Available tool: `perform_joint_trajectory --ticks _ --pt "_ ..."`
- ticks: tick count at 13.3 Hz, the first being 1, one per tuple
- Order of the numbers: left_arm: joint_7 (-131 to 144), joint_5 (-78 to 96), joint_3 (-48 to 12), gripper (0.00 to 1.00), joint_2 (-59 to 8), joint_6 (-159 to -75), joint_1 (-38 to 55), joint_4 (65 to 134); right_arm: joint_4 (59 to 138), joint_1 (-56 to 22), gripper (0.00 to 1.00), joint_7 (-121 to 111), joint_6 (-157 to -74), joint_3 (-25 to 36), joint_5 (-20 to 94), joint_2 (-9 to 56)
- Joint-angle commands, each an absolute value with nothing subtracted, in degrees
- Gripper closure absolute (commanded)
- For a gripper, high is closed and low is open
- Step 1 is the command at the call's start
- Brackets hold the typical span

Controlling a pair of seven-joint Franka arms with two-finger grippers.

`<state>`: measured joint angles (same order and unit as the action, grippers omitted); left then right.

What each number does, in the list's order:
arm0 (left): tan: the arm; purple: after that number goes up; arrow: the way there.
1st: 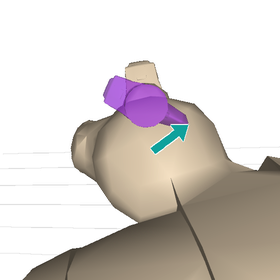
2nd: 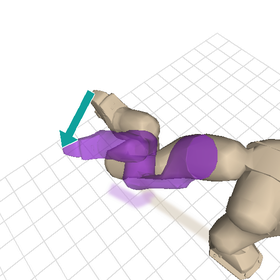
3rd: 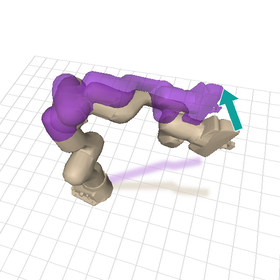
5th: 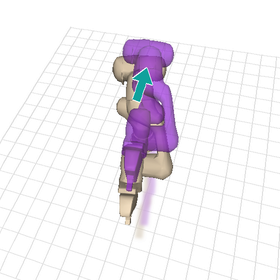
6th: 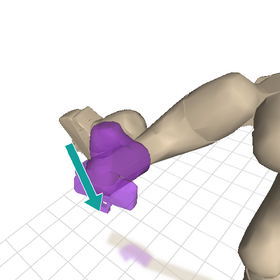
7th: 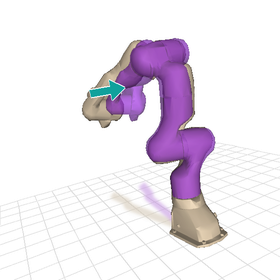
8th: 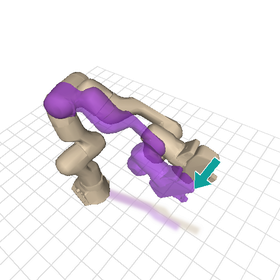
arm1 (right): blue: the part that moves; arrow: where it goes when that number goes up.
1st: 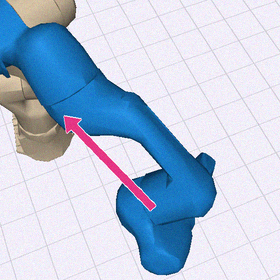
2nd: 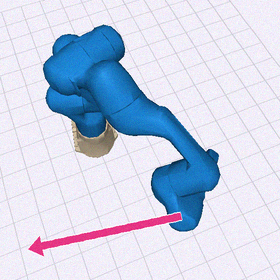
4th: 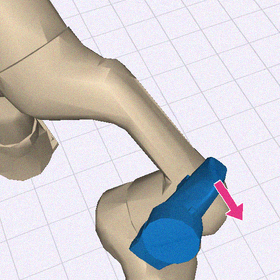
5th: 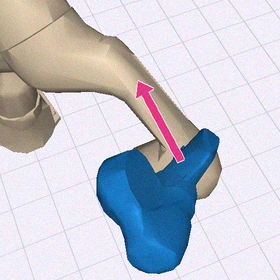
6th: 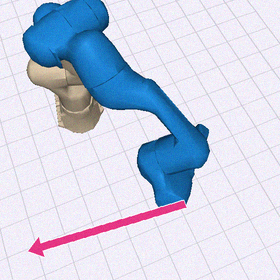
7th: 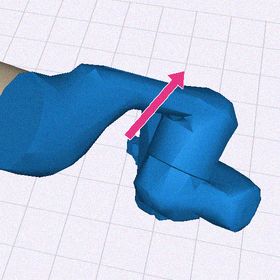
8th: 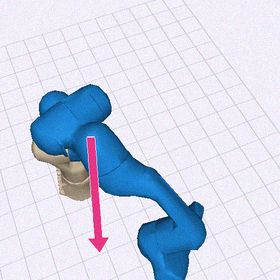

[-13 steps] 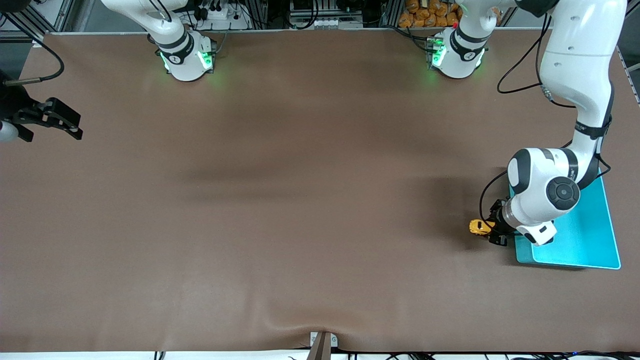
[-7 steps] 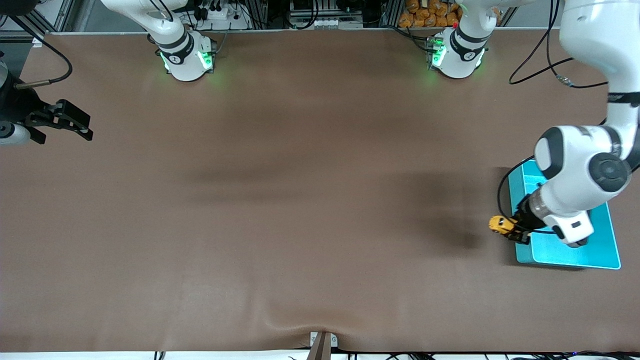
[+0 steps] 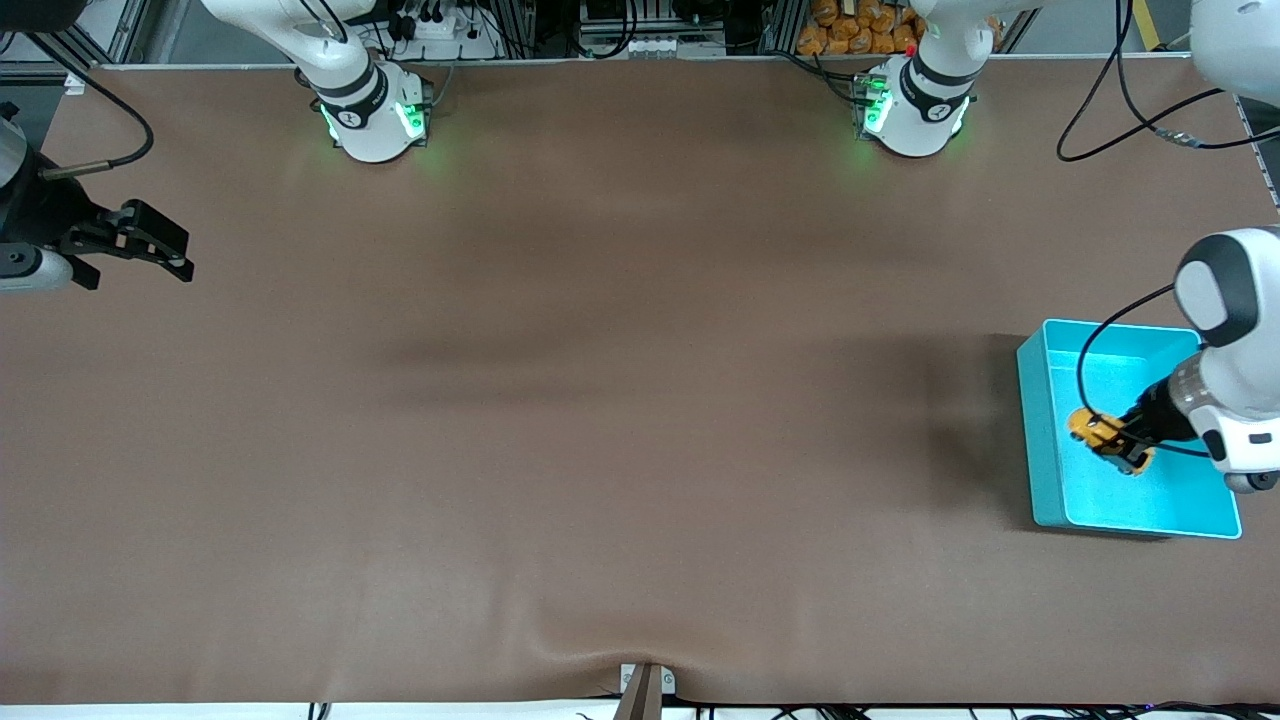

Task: Wind and store yellow beetle car
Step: 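Lift the car with the left gripper and lower it into the teal box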

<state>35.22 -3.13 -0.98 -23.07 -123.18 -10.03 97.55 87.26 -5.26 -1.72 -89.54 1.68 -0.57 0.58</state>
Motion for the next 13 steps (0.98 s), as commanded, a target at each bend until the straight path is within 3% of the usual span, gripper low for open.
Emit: perform_joint_trajectory --ticks 1,13 --pt "24.4 -3.4 -1.6 1.0 -22.1 -121.2 -14.0 97.8 89.0 -6.3 0.0 -1.7 -90.0 2.7 0.3 -1.0" --pt "-11.2 -3.1 -1.7 1.0 -26.9 -125.0 -19.2 99.0 89.1 -3.6 0.0 -1.6 -87.7 3.1 0.5 -2.1"
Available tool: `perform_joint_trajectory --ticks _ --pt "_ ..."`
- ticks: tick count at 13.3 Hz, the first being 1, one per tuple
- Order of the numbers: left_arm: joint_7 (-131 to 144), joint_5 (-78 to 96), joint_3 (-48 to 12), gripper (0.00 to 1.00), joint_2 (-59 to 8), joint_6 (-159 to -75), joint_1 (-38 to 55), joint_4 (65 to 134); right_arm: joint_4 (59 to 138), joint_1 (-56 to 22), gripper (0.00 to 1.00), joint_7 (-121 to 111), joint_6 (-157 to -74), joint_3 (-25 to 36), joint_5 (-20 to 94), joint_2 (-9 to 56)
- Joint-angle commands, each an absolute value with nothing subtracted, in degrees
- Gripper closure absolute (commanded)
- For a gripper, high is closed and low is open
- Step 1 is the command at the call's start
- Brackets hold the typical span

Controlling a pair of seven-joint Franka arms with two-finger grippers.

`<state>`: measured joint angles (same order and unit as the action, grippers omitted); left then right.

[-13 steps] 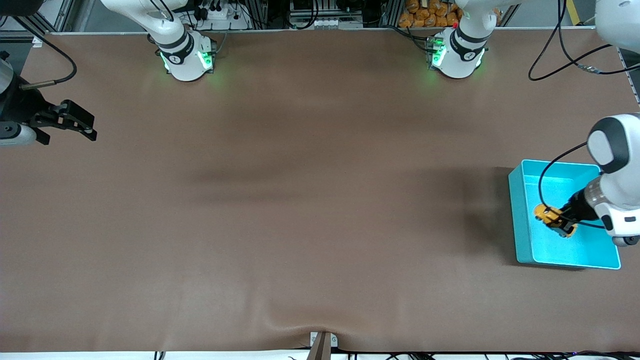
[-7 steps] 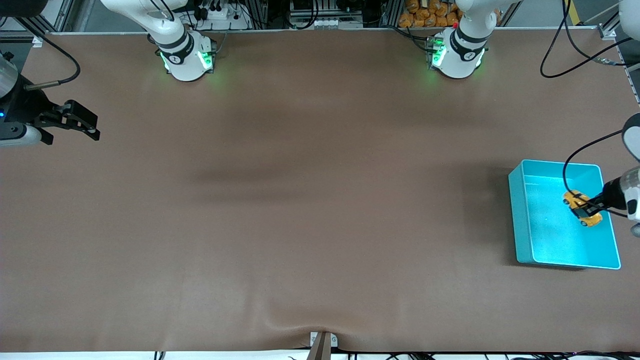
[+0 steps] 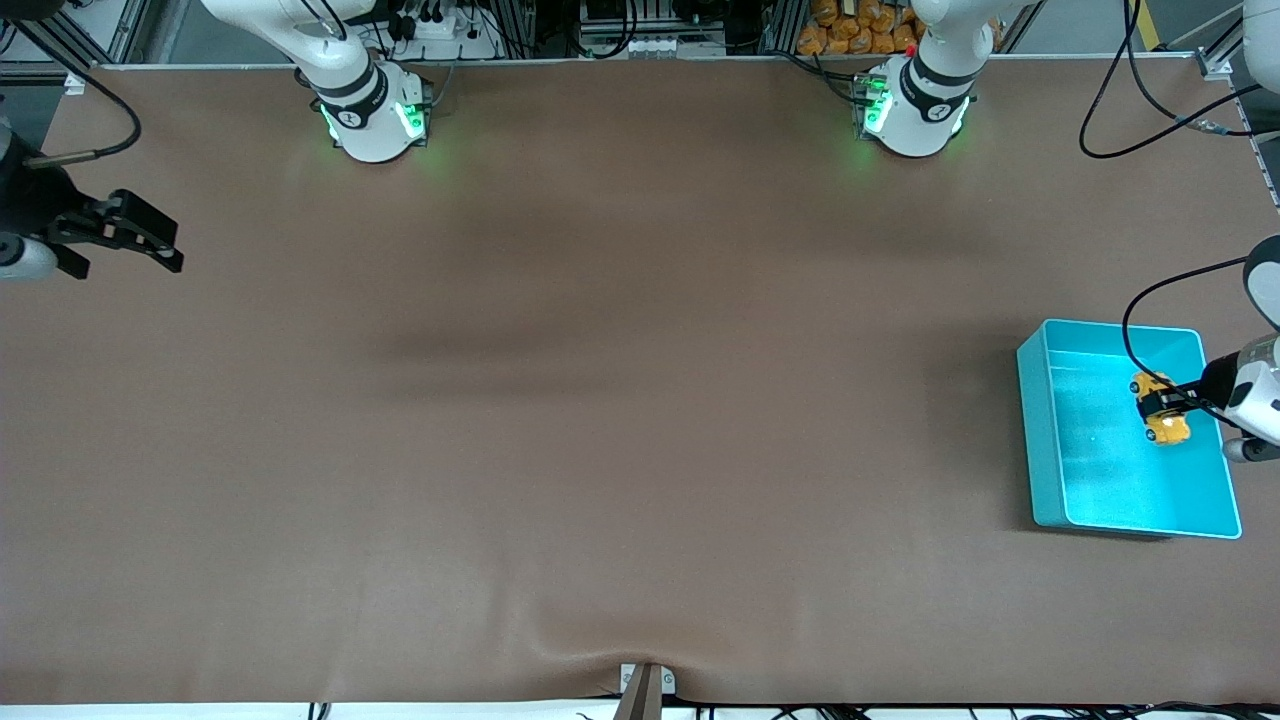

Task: Wind and store yellow beetle car
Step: 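Lift the car with the left gripper and lower it into the teal box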

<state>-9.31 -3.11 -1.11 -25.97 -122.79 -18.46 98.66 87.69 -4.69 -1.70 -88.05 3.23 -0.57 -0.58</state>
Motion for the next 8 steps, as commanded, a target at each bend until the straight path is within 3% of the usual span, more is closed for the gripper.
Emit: perform_joint_trajectory --ticks 1,5,8 --pt "-11.2 -3.3 -1.7 1.0 -27.6 -127.1 -19.1 99.7 89.1 -3.5 0.0 -1.6 -87.7 3.1 0.5 -2.3" --pt "-11.3 -3.4 -1.6 1.0 -29.3 -135.9 -18.9 104.2 89.1 -1.9 0.0 -1.5 -87.7 3.1 0.6 -2.2" --pt "-11.3 -6.0 -1.6 1.0 -30.7 -136.8 -18.8 104.8 89.1 -1.3 0.0 -1.4 -87.3 3.3 0.6 -2.2"
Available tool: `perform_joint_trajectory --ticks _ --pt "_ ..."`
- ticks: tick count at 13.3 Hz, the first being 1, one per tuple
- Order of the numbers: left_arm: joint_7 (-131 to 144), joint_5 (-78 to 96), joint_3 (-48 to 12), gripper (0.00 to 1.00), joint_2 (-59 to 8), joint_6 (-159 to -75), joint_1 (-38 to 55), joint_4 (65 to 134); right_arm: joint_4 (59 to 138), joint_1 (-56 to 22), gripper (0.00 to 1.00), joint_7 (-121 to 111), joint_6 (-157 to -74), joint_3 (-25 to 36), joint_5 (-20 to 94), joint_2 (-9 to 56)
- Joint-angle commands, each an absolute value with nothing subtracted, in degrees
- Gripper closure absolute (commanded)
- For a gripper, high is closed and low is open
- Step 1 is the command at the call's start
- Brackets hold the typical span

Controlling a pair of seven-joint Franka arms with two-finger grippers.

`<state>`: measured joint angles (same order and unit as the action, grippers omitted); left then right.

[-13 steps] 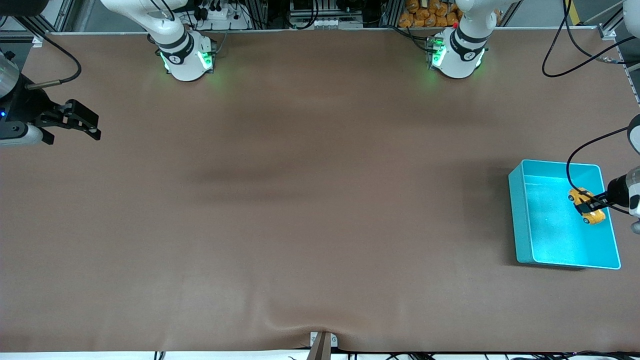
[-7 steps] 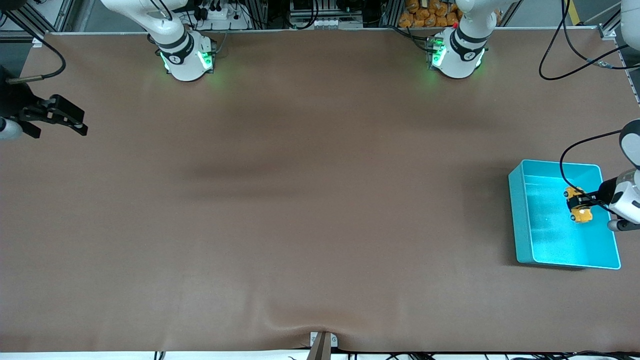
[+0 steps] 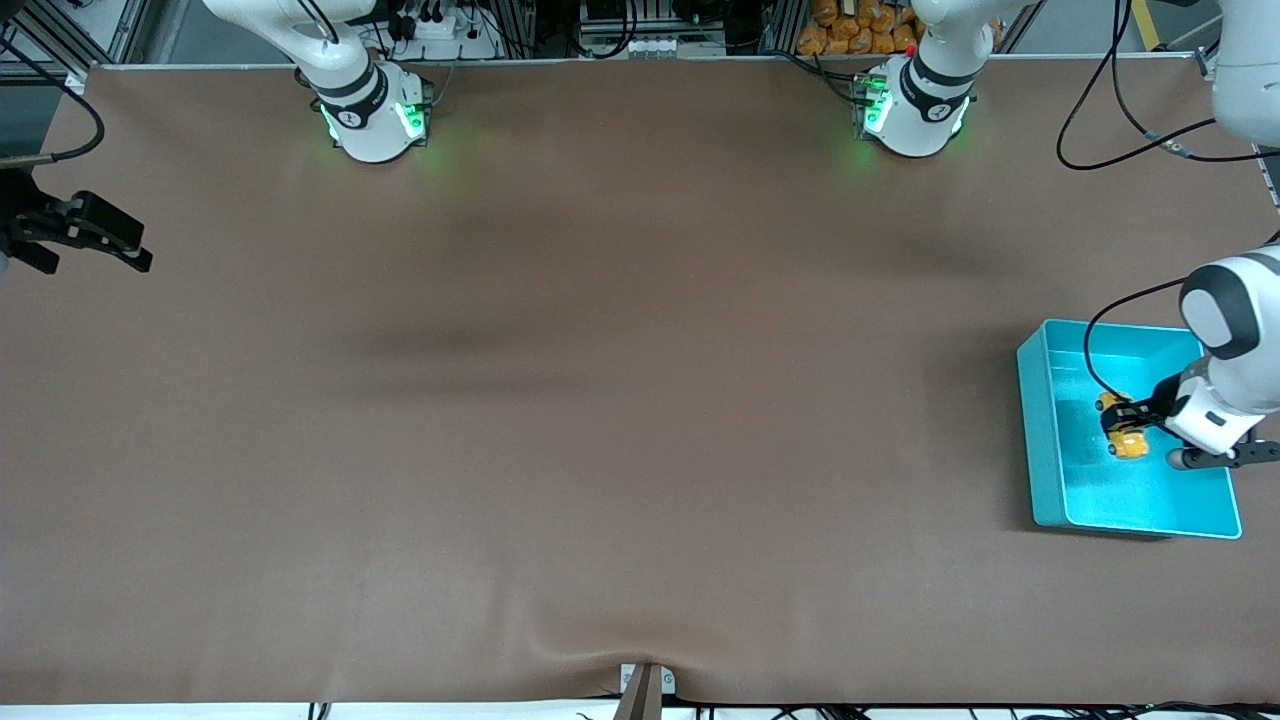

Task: Wind and store yellow beetle car
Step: 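Lift the car with the left gripper and lower it into the teal box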

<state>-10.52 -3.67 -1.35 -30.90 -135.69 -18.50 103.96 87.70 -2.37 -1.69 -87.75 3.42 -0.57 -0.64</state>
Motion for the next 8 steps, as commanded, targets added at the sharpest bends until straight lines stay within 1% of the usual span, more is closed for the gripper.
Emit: perform_joint_trajectory --ticks 1,8 --pt "-11.4 -6.9 -1.7 1.0 -31.1 -136.8 -18.8 105.0 89.0 -0.9 0.0 -1.5 -87.0 3.3 0.6 -2.2" --pt "-11.3 -7.1 -1.6 1.0 -33.2 -136.8 -18.7 105.1 88.8 -0.7 0.0 -1.8 -86.3 3.6 0.6 -2.2"
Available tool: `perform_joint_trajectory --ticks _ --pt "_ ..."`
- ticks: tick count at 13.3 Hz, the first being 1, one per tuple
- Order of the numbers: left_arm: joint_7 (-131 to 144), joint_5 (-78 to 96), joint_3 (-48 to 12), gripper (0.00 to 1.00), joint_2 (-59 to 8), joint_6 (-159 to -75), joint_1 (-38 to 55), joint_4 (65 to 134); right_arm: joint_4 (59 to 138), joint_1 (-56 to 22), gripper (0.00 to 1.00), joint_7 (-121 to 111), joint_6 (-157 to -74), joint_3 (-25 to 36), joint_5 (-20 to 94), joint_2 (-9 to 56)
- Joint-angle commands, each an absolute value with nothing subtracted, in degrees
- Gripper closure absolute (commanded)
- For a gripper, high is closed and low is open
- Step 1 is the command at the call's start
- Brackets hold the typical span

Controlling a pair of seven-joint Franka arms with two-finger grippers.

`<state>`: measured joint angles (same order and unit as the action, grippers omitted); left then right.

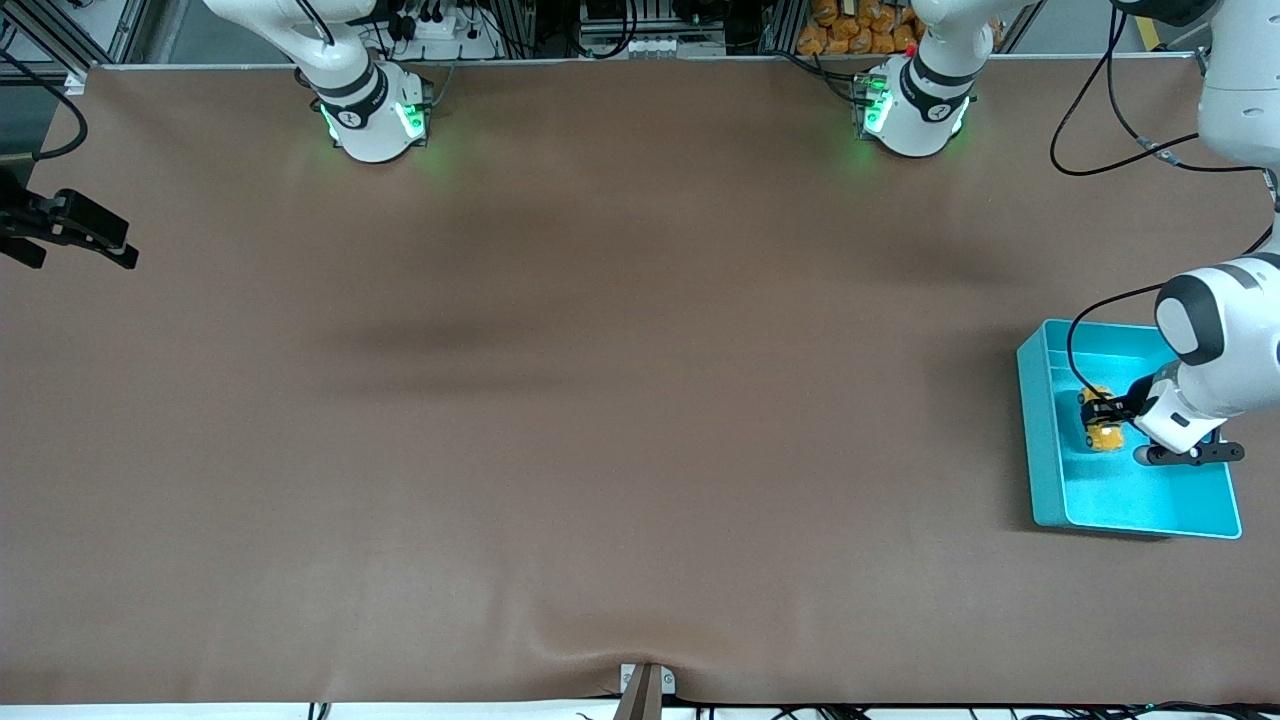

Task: Wind and store yellow beetle car
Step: 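Lift the car with the left gripper and lower it into the teal box, then open the left gripper to release the car inside the box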

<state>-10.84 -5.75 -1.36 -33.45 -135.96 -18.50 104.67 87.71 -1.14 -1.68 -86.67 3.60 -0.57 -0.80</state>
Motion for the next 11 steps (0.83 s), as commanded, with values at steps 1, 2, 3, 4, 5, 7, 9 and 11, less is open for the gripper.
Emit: perform_joint_trajectory --ticks 1,2,3,4,5,7,9,11 --pt "-11.3 -7.1 -1.6 1.0 -33.6 -136.8 -18.7 105.6 88.8 -0.6 0.0 -1.8 -86.3 3.6 0.6 -2.2" --pt "-11.3 -7.1 -1.6 1.0 -33.6 -136.8 -18.6 106.0 88.9 -0.1 0.0 -1.8 -86.1 3.6 0.6 -2.1" --pt "-11.3 -7.1 -1.6 0.88 -33.6 -136.8 -18.7 106.3 88.9 0.0 0.0 -1.8 -86.0 3.6 0.7 -2.0" --pt "-11.3 -7.1 -1.6 0.47 -33.6 -136.8 -18.8 106.7 88.9 0.0 0.0 -1.8 -86.0 3.6 0.7 -2.1" --pt "-11.4 -7.1 -1.6 0.02 -33.5 -136.8 -18.8 106.7 88.9 0.0 0.0 -1.8 -86.0 3.5 0.7 -2.1" --pt "-11.0 -7.1 -1.7 0.0 -32.4 -136.6 -18.7 106.5 88.9 0.0 0.0 -1.9 -85.9 3.5 0.7 -2.0" --pt "-10.5 -7.1 -1.9 0.0 -30.0 -136.2 -18.4 106.3 88.9 0.0 0.0 -2.1 -85.9 3.5 0.7 -1.9" --pt "-10.5 -7.1 -3.1 0.0 -26.2 -135.4 -18.4 106.2 88.9 0.1 0.0 -2.2 -85.9 3.6 0.7 -1.8"
